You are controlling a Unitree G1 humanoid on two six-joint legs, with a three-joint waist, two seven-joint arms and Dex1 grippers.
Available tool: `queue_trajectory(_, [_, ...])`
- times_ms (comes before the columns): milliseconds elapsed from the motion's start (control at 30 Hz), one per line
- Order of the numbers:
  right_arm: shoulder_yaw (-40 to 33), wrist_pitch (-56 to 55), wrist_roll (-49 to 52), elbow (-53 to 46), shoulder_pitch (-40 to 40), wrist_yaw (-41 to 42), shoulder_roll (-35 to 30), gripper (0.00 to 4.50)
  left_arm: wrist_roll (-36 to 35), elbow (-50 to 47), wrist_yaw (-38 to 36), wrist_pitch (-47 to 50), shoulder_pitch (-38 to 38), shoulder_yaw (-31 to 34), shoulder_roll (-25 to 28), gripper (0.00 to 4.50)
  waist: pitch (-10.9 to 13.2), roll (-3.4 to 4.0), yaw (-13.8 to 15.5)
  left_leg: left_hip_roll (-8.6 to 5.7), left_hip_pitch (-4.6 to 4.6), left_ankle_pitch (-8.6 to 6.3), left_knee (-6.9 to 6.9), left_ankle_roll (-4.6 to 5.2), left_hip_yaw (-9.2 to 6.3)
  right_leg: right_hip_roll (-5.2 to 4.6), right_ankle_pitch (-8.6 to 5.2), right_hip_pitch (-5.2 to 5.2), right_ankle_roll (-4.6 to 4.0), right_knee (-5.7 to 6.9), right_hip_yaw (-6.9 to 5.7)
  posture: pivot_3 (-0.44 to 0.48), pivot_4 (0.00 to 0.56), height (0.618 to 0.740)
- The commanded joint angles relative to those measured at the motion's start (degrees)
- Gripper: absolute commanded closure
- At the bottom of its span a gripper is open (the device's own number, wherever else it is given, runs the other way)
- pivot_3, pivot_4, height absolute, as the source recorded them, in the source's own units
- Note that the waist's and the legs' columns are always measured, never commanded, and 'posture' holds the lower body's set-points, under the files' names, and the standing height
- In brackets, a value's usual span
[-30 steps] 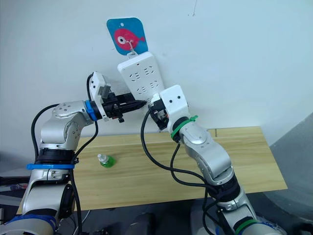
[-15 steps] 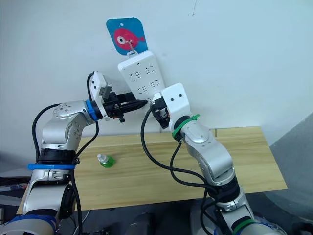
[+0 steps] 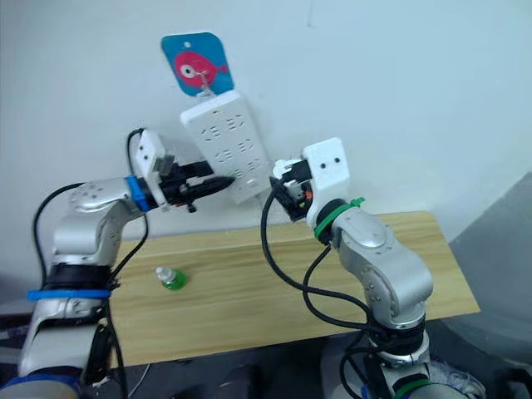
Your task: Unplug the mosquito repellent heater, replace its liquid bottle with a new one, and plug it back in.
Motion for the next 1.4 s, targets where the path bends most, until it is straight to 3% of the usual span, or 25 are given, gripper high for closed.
queue_trajectory(33, [-3.16,-1.19,1.83,-1.86,-1.12,0.55,-0.16,1.53,0.54,-4.53,-0.39,-2.08,3.56,1.62,2.82,1.29,0.0,0.0,-0.42,0.0,-0.07,0.0,0.0,0.0,0.02,0.0,-0.01,-0.12,-0.02,0.08,0.02,-0.183,0.155,0.734])
queue_trajectory(133, [-5.47,-1.82,2.88,-1.3,-1.42,0.74,0.06,1.53,2.03,-6.66,2.5,-5.27,8.0,4.5,5.37,0.41,0.0,0.0,-0.63,0.05,-0.47,0.03,0.06,-0.03,0.06,0.05,-0.01,-0.65,-0.03,0.29,0.06,-0.173,0.154,0.734])
queue_trajectory(200, [-8.08,-2.51,4.15,-0.73,-1.22,0.77,0.6,1.53,-0.58,-10.3,2.27,-4.04,10.75,7.59,6.9,0.0,0.0,0.0,-0.6,0.07,-0.48,0.03,0.06,-0.03,0.1,0.05,-0.01,-0.69,-0.03,0.32,0.08,-0.155,0.155,0.734])
queue_trajectory(300, [-13.82,-4.57,7.28,1.21,-0.51,1.58,1.52,1.53,-8.53,-20.76,-1.59,4.8,13.65,8.79,9.91,0.0,0.0,0.0,-0.39,0.08,-0.51,0.02,0.03,-0.03,0.11,0.05,-0.01,-0.71,-0.03,0.31,0.11,-0.13,0.157,0.734])
queue_trajectory(433, [-20.21,-7.63,11.15,4.91,-0.57,2.51,1.23,1.53,-17.97,-30.55,-1.48,18.18,11.86,6.0,11.56,0.0,0.0,0.01,1.01,0.0,-0.51,-0.02,0.08,0.05,0.15,-0.04,-0.01,-0.61,-0.03,0.27,0.14,-0.128,0.16,0.734])
queue_trajectory(533, [-24.61,-10.17,15.18,7.9,-1.36,2.65,1.52,1.53,-22.6,-34.41,1.32,23.99,8.39,3.44,9.01,0.0,0.0,0.01,1.39,-0.02,-0.51,-0.04,0.12,0.09,0.17,-0.01,-0.01,-0.6,-0.02,0.3,0.13,-0.139,0.162,0.734])
queue_trajectory(633, [-31.41,-10.85,24.56,10.65,-3.76,-0.17,4.95,1.53,-25.33,-34.69,7.99,27.42,4.44,1.08,1.53,0.0,-0.01,0.02,1.33,0.01,-0.47,-0.03,0.12,0.08,0.18,0.03,-0.01,-0.6,-0.02,0.37,0.13,-0.149,0.16,0.734])
queue_trajectory(800, [-37.48,-9.68,40.95,12.33,-5.13,-6.46,7.47,1.53,-19.14,-30.39,12.11,20.63,0.85,-3.81,-8.17,0.0,-0.03,0.08,0.55,0.06,-0.43,0.04,0.12,-0.04,0.22,0.08,-0.01,-0.62,-0.03,0.48,0.14,-0.172,0.163,0.734])
queue_trajectory(1033, [-37.06,-13.24,63.64,13.6,-3.47,-19.01,6.37,1.53,-11.31,-18.0,9.42,8.17,-4.47,-7.15,-13.92,0.0,-0.07,0.14,-0.55,0.05,-0.43,0.06,0.12,-0.05,0.28,0.08,-0.02,-0.64,-0.04,0.51,0.19,-0.193,0.165,0.734])
queue_trajectory(1167, [-33.84,-16.39,70.84,13.51,-1.69,-23.06,3.77,1.53,-9.97,-12.72,7.7,4.16,-7.65,-7.24,-16.11,0.0,-0.1,0.19,-0.59,0.04,-0.46,0.05,0.13,-0.04,0.3,0.08,-0.02,-0.64,-0.04,0.5,0.19,-0.196,0.164,0.734])
queue_trajectory(1400, [-27.24,-21.91,76.4,12.75,1.45,-26.21,0.26,1.53,-9.59,-11.94,6.37,3.12,-9.6,-8.99,-20.21,0.0,-0.11,0.21,-0.65,0.04,-0.48,0.06,0.15,-0.04,0.29,0.08,-0.02,-0.63,-0.04,0.5,0.2,-0.199,0.163,0.734])
